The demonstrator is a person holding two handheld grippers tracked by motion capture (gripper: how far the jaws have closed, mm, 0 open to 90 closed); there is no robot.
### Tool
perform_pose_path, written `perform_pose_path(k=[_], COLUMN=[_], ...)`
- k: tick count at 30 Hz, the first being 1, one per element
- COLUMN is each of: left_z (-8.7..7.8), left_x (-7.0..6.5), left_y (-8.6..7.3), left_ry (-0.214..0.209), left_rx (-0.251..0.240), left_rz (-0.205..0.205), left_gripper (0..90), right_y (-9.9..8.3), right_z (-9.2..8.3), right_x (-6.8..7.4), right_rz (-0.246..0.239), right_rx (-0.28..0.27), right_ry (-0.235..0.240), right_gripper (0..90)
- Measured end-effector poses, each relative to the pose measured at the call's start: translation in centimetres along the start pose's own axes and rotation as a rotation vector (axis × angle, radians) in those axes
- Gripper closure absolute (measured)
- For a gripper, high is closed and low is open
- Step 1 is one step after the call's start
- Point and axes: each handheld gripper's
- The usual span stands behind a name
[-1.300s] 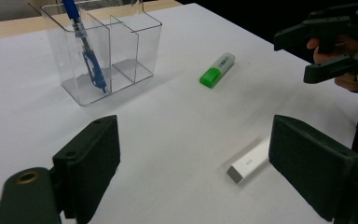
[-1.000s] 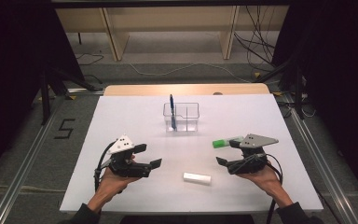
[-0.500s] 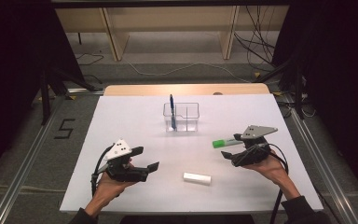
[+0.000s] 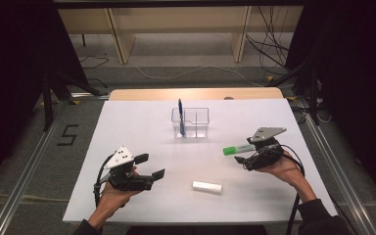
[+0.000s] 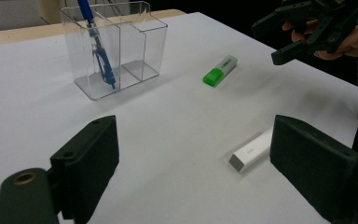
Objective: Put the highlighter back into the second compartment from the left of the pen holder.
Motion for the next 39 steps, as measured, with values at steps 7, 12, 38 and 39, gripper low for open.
perform_pose_path(k=[7, 12, 38, 39], left_z=[0.1, 0.2, 0.2, 0.2], left_x=[-0.1, -0.2, -0.1, -0.1], left_y=[-0.1, -0.1, -0.3, -0.3], left_ry=[0.001, 0.007, 0.004, 0.005], left_rx=[-0.002, -0.003, 0.000, 0.000], left_rz=[0.002, 0.011, 0.026, 0.025], left_gripper=[15.0, 15.0, 15.0, 15.0], right_y=[0.3, 0.6, 1.8, 1.8], right_z=[0.4, 1.0, 5.5, 5.6], right_x=[-0.8, -1.4, -3.9, -4.0], right_rz=[-0.022, -0.043, -0.100, -0.098], right_rx=[0.047, 0.093, 0.330, 0.331], right_ry=[-0.006, -0.002, 0.041, 0.047], right_gripper=[17.6, 17.6, 20.5, 20.9])
Point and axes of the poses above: each handheld gripper's, and its own axes: z roughly forward along the jaws, y roughly out of its top, x roughly to its left, and after that the axes turned 7 degrees about y, right-handed
